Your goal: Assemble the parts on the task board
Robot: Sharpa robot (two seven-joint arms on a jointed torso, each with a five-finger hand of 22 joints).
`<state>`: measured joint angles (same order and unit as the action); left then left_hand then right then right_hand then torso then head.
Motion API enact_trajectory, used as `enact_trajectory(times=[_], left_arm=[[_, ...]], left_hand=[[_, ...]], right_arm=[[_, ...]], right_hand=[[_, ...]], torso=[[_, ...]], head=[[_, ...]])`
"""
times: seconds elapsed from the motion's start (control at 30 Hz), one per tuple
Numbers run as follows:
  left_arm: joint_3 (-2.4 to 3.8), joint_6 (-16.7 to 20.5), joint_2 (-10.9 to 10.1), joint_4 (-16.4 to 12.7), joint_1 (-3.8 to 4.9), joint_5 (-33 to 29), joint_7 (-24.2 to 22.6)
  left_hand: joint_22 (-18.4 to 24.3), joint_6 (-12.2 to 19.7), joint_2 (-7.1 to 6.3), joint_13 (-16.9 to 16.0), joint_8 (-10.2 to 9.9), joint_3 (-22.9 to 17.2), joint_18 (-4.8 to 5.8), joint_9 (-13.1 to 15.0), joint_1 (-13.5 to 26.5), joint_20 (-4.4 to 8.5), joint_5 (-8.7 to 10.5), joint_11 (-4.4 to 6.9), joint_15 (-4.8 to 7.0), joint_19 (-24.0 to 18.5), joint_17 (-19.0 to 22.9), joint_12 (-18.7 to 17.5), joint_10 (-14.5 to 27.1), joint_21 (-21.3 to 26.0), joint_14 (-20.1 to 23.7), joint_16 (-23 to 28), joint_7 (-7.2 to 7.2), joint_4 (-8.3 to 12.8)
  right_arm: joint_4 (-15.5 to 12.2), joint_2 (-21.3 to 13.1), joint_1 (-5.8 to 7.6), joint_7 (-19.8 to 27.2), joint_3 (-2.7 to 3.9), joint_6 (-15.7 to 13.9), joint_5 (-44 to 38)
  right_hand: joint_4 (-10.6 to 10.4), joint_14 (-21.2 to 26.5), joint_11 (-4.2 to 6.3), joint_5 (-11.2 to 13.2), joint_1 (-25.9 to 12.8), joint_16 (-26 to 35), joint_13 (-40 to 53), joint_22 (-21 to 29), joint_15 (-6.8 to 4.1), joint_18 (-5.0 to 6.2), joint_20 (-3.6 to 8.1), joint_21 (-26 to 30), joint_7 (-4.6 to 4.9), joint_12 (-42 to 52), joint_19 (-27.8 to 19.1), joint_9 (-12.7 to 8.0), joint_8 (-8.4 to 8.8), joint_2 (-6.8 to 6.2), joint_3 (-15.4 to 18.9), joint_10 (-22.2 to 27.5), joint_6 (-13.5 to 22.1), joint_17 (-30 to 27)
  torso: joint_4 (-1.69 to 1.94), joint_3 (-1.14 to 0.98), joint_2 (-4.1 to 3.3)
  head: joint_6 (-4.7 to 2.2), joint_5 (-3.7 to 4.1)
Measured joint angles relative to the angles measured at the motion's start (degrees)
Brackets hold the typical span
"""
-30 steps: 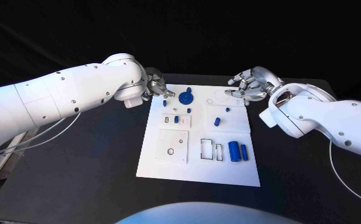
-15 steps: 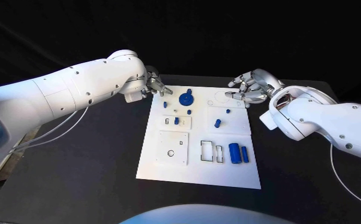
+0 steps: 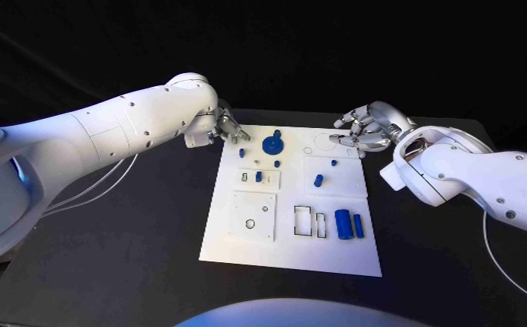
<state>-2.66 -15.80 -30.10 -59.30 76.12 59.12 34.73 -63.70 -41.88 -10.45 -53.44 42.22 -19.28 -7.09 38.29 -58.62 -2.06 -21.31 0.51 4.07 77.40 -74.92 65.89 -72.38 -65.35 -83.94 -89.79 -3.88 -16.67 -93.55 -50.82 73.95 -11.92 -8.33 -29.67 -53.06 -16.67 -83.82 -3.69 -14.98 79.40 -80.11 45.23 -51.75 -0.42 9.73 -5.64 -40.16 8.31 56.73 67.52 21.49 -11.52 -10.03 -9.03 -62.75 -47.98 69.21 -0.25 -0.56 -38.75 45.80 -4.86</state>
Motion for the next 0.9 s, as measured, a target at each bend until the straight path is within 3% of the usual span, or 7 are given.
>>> enact_trajectory(times=[0.43, 0.9], left_arm=[[-0.28, -2.3, 1.0, 1.5, -0.14, 0.0, -0.3], [-0.55, -4.0, 1.6, 2.0, -0.55, -0.3, -0.8]], left_hand=[[-0.2, 0.0, 1.35, 0.0, 0.0, 0.0, 0.01, -0.4, -1.3, 0.0, -0.66, 0.0, 0.0, 0.0, 0.0, 0.0, 0.0, 0.0, 0.0, 0.0, 0.0, 0.0], [-0.3, 0.0, 1.73, 0.0, 0.0, 0.0, 0.0, -0.5, -2.1, 0.01, -0.66, 0.0, 0.0, 0.0, 0.0, 0.0, 0.0, 0.0, 0.0, 0.0, 0.0, 0.0]], right_arm=[[0.0, 0.2, 0.0, -0.2, 0.0, -0.1, 0.0], [0.3, 0.5, 0.0, -0.2, 0.0, -0.1, 0.1]], right_hand=[[0.0, 0.0, 0.0, 0.0, -0.2, 0.0, -0.1, 0.0, 0.0, 0.0, 0.0, 0.0, 0.0, 0.0, 0.0, 0.0, 0.0, 0.23, 0.0, 0.0, 0.0, 0.0], [0.0, 0.0, 0.0, 0.0, -0.2, 0.0, -0.1, 0.0, 0.0, 0.0, 0.0, 0.0, 0.0, 0.0, 0.0, 0.0, 0.0, 0.23, 0.0, 0.0, 0.0, 0.0]], torso=[[0.02, -0.07, 0.09], [0.02, -0.04, 0.13]], head=[[0.27, -0.05], [0.41, -0.16]])
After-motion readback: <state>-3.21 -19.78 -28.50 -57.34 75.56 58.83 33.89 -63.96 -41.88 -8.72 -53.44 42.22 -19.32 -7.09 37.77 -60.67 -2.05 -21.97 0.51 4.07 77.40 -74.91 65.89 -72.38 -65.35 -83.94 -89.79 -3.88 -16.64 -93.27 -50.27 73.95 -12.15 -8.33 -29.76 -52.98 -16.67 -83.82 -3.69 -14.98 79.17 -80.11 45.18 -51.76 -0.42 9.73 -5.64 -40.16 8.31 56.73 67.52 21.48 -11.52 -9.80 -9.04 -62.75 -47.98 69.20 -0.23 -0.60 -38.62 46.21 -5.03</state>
